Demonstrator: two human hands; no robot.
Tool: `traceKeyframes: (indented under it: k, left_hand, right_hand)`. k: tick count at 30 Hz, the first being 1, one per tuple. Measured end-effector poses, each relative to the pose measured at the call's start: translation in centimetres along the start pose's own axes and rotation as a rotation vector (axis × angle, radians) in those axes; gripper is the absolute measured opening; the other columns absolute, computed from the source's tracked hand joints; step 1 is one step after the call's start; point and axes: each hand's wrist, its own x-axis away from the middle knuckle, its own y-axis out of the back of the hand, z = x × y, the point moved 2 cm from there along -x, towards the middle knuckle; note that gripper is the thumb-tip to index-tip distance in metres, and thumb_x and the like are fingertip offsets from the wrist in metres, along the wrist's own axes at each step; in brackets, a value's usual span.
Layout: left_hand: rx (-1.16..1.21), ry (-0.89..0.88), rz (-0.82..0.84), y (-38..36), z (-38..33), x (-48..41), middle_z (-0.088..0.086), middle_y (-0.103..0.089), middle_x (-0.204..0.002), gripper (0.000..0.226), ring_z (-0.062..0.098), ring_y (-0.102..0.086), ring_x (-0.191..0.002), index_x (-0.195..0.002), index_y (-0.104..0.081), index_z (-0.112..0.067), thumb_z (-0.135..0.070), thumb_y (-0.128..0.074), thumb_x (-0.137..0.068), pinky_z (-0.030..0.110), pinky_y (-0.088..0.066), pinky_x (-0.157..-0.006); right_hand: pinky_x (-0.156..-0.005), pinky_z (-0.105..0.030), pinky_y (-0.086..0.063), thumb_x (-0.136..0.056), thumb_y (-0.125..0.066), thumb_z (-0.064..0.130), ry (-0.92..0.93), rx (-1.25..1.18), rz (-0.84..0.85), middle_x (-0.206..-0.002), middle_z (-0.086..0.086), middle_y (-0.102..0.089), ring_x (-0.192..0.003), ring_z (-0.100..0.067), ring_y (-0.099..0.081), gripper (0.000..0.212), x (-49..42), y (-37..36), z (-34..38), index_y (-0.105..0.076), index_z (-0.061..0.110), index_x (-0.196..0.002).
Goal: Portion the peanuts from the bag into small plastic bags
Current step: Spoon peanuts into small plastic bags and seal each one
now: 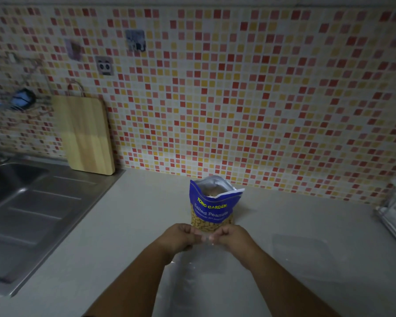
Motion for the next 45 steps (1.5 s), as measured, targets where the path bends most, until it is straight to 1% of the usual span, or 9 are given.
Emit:
traceKeyframes:
  k: [2,6,13,22,27,30,32,38,45]
  left_hand:
    - [0.075,0.018,0.078,-0.2,0.0,0.3,0.003,-0.069,-0.076,0.016,0.011,-0.055,-0.069,-0.077,-0.076,-0.016,-0.004,-0.067,-0.082,0.019,-0.046,-0.062]
    - [0.032,-0.019,0.006,-0.2,-0.5,0.6,0.009,-0.065,-0.073,0.013,0.015,-0.052,-0.067,-0.071,-0.074,-0.014,-0.005,-0.070,-0.080,0.019,-0.045,-0.059]
    - [-0.105,-0.064,-0.024,0.5,-1.5,0.8,-0.011,-0.063,-0.052,0.021,0.002,-0.057,-0.054,-0.063,-0.063,-0.016,-0.006,-0.079,-0.071,0.012,-0.044,-0.052]
    - [-0.230,-0.012,0.137,1.2,-1.8,1.1,-0.004,-0.068,-0.068,0.016,0.009,-0.057,-0.067,-0.064,-0.071,-0.021,-0.009,-0.080,-0.070,0.019,-0.047,-0.064]
    - [-0.275,-0.104,0.075,1.5,-1.5,0.9,0.000,-0.073,-0.087,0.018,0.017,-0.067,-0.087,-0.079,-0.072,-0.022,-0.011,-0.082,-0.067,0.031,-0.054,-0.089]
    - [-0.518,-0.296,-0.212,1.6,-1.3,0.8,-0.009,-0.062,-0.081,0.024,0.004,-0.054,-0.071,-0.081,-0.063,-0.025,-0.020,-0.081,-0.067,0.013,-0.045,-0.067]
    - [-0.429,-0.310,-0.295,1.2,-1.0,1.1,-0.009,-0.057,-0.068,0.021,0.004,-0.050,-0.062,-0.072,-0.058,-0.024,-0.022,-0.079,-0.071,0.013,-0.040,-0.058]
    - [0.023,-0.086,-0.174,-0.1,-1.0,1.4,0.007,-0.061,-0.062,0.013,0.013,-0.053,-0.053,-0.072,-0.063,-0.008,-0.013,-0.071,-0.080,0.019,-0.047,-0.052]
    - [0.029,-0.030,-0.268,0.5,-1.1,1.4,0.012,-0.062,-0.054,0.018,0.017,-0.053,-0.043,-0.059,-0.061,-0.003,0.002,-0.063,-0.076,0.024,-0.050,-0.052]
  right_hand:
    - [-0.054,-0.016,-0.036,-0.073,-0.076,0.010,0.002,-0.025,-0.022,-0.057,0.008,-0.057,-0.057,-0.003,-0.047,0.024,0.1,0.1,0.2,-0.059,0.020,-0.059]
    - [-0.050,-0.016,-0.033,-0.077,-0.074,0.013,-0.006,-0.044,-0.010,-0.052,0.010,-0.052,-0.052,-0.004,-0.042,0.022,0.5,0.2,0.8,-0.058,0.018,-0.063]
    - [-0.049,-0.015,-0.034,-0.090,-0.060,0.019,-0.017,-0.106,0.110,-0.060,0.007,-0.063,-0.053,-0.004,-0.044,0.022,1.0,0.5,2.6,-0.069,0.021,-0.070]
    - [-0.048,-0.016,-0.037,-0.082,-0.063,0.013,-0.055,0.200,0.281,-0.048,0.011,-0.063,-0.048,-0.003,-0.053,0.018,1.2,1.0,4.5,-0.068,0.020,-0.066]
    - [-0.047,-0.020,-0.034,-0.077,-0.063,0.014,-0.114,0.199,0.202,-0.058,0.004,-0.065,-0.046,-0.006,-0.051,0.016,0.8,0.9,3.9,-0.064,0.018,-0.061]
    - [-0.044,-0.019,-0.032,-0.076,-0.058,0.007,-0.142,0.087,0.099,-0.066,-0.008,-0.061,-0.044,-0.010,-0.048,0.015,0.7,0.7,3.4,-0.060,0.013,-0.062]
    - [-0.040,-0.016,-0.033,-0.076,-0.058,0.003,-0.162,0.003,0.046,-0.060,-0.008,-0.058,-0.042,-0.012,-0.049,0.013,0.7,0.3,3.2,-0.058,0.010,-0.065]
    - [-0.040,-0.016,-0.036,-0.079,-0.061,0.001,-0.213,-0.127,0.101,-0.050,-0.001,-0.059,-0.040,-0.008,-0.052,0.016,0.7,-1.4,2.8,-0.063,0.011,-0.067]
    - [-0.052,-0.020,-0.040,-0.081,-0.061,0.012,-0.088,0.109,-0.071,-0.058,-0.003,-0.056,-0.051,-0.012,-0.052,0.017,0.7,-1.7,3.3,-0.058,0.014,-0.064]
